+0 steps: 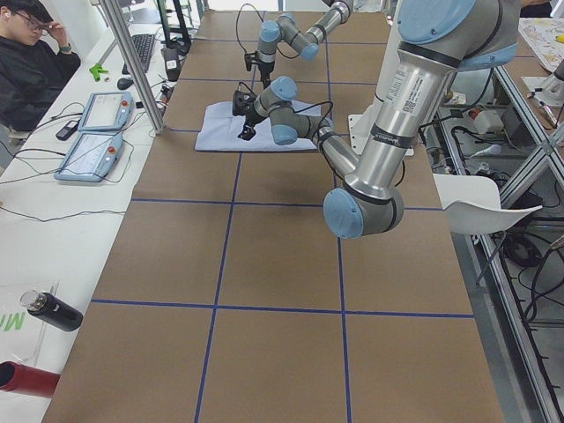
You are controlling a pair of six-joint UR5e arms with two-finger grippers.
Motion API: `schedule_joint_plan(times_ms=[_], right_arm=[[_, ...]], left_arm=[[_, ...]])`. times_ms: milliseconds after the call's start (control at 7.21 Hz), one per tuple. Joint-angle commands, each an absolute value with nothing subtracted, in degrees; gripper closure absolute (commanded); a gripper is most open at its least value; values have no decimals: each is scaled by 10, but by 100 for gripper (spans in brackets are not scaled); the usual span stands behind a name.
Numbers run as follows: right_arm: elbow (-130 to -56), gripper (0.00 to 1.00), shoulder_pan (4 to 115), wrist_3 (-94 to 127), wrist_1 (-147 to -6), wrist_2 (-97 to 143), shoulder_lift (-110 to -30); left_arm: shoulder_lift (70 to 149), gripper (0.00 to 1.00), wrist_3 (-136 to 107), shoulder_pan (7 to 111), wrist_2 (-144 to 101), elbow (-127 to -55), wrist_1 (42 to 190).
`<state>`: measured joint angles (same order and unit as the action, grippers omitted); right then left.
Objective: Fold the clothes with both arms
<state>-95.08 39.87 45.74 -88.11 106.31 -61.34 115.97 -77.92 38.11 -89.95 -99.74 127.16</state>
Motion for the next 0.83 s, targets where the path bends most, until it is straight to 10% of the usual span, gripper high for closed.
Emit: schedule_joint_plan(times_ms=[0, 693], right_arm=[[-1010, 0, 404, 467, -880, 1106, -633], [-1067, 0, 360, 567, -871, 1123, -677]], left_arm=[[1155, 0, -787, 380, -904, -1007, 1270], [1130, 0, -905, 305, -961, -1027, 1270]])
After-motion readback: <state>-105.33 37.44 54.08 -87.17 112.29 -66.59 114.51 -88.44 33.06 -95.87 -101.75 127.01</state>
